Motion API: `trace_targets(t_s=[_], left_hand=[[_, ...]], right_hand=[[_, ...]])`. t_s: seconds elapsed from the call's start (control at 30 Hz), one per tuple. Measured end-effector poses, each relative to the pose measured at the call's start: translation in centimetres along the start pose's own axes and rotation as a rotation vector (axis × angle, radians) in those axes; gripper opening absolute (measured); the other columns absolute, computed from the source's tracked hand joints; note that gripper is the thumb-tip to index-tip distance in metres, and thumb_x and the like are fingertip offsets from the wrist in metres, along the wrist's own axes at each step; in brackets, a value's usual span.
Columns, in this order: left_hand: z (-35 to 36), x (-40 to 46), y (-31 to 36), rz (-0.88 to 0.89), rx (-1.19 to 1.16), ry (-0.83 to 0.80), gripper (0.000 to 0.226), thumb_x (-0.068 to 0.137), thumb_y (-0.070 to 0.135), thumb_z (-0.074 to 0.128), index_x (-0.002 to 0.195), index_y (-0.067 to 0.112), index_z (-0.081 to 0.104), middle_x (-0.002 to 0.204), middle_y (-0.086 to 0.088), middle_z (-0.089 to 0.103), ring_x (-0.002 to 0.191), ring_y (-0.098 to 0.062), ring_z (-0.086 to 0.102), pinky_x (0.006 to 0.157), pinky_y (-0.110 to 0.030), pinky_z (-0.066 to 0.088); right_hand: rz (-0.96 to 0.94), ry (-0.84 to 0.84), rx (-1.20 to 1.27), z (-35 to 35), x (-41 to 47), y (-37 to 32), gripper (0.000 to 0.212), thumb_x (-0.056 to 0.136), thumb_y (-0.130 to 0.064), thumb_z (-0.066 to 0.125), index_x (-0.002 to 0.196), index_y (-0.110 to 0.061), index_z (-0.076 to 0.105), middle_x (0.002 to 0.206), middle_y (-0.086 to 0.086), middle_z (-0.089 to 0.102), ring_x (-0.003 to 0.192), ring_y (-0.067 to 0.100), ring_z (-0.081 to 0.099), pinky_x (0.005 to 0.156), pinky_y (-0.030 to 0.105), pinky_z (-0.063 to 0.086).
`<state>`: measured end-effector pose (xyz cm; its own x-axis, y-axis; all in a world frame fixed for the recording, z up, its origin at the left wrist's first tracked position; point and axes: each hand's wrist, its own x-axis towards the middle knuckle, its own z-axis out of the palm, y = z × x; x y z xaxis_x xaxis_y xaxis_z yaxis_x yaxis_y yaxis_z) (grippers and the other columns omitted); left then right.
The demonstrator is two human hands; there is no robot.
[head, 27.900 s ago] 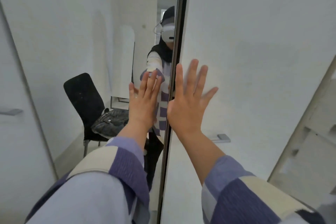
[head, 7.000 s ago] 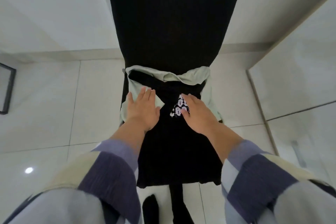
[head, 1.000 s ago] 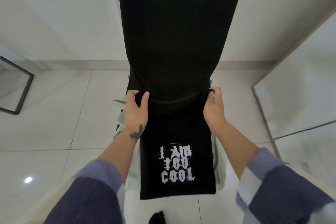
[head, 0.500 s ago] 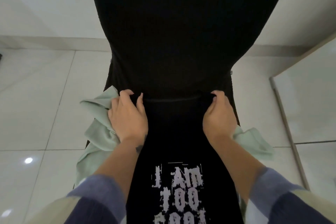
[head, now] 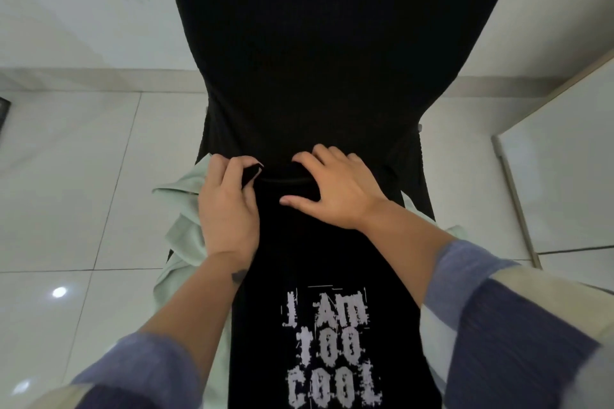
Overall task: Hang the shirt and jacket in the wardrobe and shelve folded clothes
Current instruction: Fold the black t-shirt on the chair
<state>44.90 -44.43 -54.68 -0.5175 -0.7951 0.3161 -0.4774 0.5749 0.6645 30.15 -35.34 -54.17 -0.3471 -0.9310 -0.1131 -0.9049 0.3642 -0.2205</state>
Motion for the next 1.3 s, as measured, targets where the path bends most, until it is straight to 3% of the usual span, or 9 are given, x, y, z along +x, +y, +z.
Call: trace_targets(t_s=[0.17, 0.33, 0.5, 0.57, 0.7, 0.77, 0.9, 1.1, 1.3], left_hand=[[-1.7, -0.7, 0.8, 0.061, -0.13, -0.036, 0.025, 0.086, -0.009, 0.047, 0.101, 0.005, 0.061, 0.097, 0.003, 0.04, 0.084, 0.0, 0.04, 0.079, 0.001, 0.032], [-2.6, -0.9, 1.6, 0.133, -0.171, -0.034, 0.024, 0.085, -0.006, 0.043, 0.1, 0.002, 0.059, 0.097, 0.0, 0.041, 0.085, 0.0, 0.04, 0.082, 0.001, 0.032], [-3.2, -1.1, 2.0, 0.135, -0.179, -0.038, 0.025, 0.085, -0.009, 0.044, 0.1, 0.005, 0.059, 0.097, 0.001, 0.042, 0.085, -0.002, 0.041, 0.081, -0.001, 0.034], [-3.4, -1.2, 2.1, 0.126, -0.172, -0.042, 0.026, 0.085, -0.012, 0.046, 0.101, 0.004, 0.059, 0.097, 0.001, 0.042, 0.085, -0.002, 0.041, 0.081, -0.001, 0.034], [-3.5, -1.4, 2.4, 0.12, -0.195, -0.056, 0.019, 0.09, -0.003, 0.049, 0.104, 0.008, 0.057, 0.099, -0.001, 0.046, 0.088, -0.003, 0.043, 0.084, -0.002, 0.034], [-3.5, -1.9, 2.1, 0.052, -0.232, -0.057, 0.024, 0.092, 0.01, 0.055, 0.115, 0.012, 0.05, 0.111, -0.001, 0.046, 0.098, -0.006, 0.046, 0.09, -0.006, 0.035], [-3.4, -3.9, 1.5, -0.272, -0.326, -0.165, 0.07, 0.086, 0.034, 0.063, 0.142, 0.015, 0.024, 0.135, 0.006, 0.038, 0.11, -0.009, 0.052, 0.092, -0.018, 0.041], [-3.0, -5.1, 2.3, -0.397, -0.258, -0.183, 0.035, 0.098, 0.025, 0.046, 0.13, 0.01, 0.042, 0.111, 0.0, 0.057, 0.103, -0.014, 0.053, 0.085, -0.021, 0.038], [-5.3, -5.8, 6.0, -0.474, -0.341, -0.149, 0.028, 0.1, 0.027, 0.041, 0.125, 0.013, 0.044, 0.108, 0.006, 0.055, 0.103, -0.01, 0.052, 0.086, -0.023, 0.04]], right_hand=[[-0.128, 0.227, -0.079, -0.2, -1.1, -0.4, 0.055, 0.085, -0.066, 0.04, 0.117, -0.023, 0.055, 0.107, 0.001, 0.051, 0.094, 0.018, 0.05, 0.075, 0.033, 0.045], [-0.121, 0.146, 0.074, -1.3, -2.2, -1.7, 0.049, 0.089, -0.061, 0.041, 0.129, -0.032, 0.044, 0.098, -0.006, 0.067, 0.083, 0.017, 0.066, 0.063, 0.031, 0.05], [-0.197, 0.153, -0.035, -1.6, -2.3, -2.1, 0.053, 0.09, -0.055, 0.034, 0.105, -0.018, 0.068, 0.094, -0.001, 0.063, 0.091, 0.02, 0.057, 0.076, 0.032, 0.043], [-0.174, 0.105, 0.008, -1.6, -2.5, -2.1, 0.049, 0.093, -0.053, 0.037, 0.113, -0.017, 0.064, 0.102, 0.001, 0.062, 0.097, 0.021, 0.056, 0.081, 0.035, 0.047], [-0.152, 0.103, -0.022, -2.1, -2.9, -2.3, 0.046, 0.096, -0.054, 0.034, 0.126, -0.023, 0.051, 0.106, 0.0, 0.067, 0.098, 0.022, 0.062, 0.071, 0.035, 0.045], [-0.169, 0.095, -0.054, -2.4, -3.2, -2.4, 0.045, 0.096, -0.051, 0.035, 0.131, -0.025, 0.046, 0.106, -0.002, 0.068, 0.096, 0.022, 0.063, 0.068, 0.032, 0.041], [-0.168, 0.048, -0.047, -2.9, -3.7, -2.5, 0.044, 0.097, -0.047, 0.033, 0.136, -0.029, 0.039, 0.096, 0.0, 0.068, 0.088, 0.024, 0.064, 0.069, 0.033, 0.044], [-0.075, 0.049, -0.009, -5.0, -4.3, -3.0, 0.048, 0.097, -0.05, 0.031, 0.14, -0.029, 0.038, 0.105, 0.009, 0.067, 0.096, 0.031, 0.064, 0.075, 0.038, 0.048], [0.023, 0.022, 0.102, -10.2, -6.9, -5.1, 0.049, 0.097, -0.048, 0.037, 0.141, -0.026, 0.039, 0.11, 0.008, 0.067, 0.095, 0.026, 0.065, 0.081, 0.041, 0.054]])
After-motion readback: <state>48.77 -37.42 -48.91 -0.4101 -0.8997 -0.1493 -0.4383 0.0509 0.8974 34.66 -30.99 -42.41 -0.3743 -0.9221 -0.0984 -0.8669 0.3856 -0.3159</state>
